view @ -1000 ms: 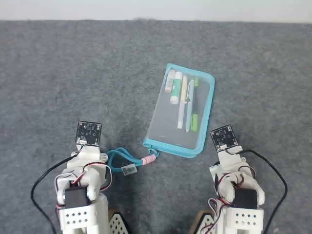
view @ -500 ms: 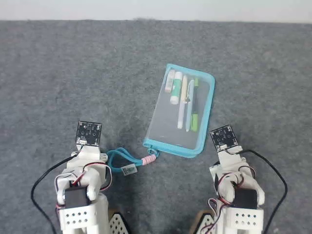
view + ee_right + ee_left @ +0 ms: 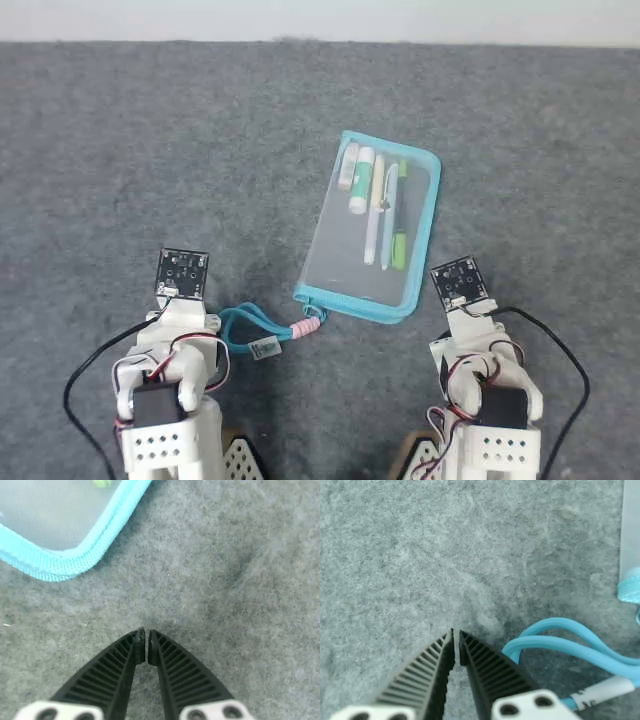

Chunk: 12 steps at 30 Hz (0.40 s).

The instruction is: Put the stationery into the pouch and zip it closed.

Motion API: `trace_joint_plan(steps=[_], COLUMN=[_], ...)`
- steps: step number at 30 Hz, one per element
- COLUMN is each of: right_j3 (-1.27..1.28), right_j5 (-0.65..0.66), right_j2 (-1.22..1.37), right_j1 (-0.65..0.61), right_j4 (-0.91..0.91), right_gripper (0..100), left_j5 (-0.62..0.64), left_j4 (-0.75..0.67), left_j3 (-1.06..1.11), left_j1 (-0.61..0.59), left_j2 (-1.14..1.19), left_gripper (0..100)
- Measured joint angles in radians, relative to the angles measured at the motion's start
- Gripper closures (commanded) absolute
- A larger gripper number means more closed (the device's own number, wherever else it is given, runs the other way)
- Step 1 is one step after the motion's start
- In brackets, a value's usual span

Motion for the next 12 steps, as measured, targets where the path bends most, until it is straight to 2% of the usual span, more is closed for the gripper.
trace_joint_plan(steps=[12], right_j3=[0.000], right_j5=[0.000], right_j2=[0.000], right_j1=[0.000], right_j4=[0.000], right_gripper=[98.8], left_j5=[0.000], left_j4=[0.000], left_j3=[0.000], left_j1=[0.000], left_j2=[0.000], left_gripper=[99])
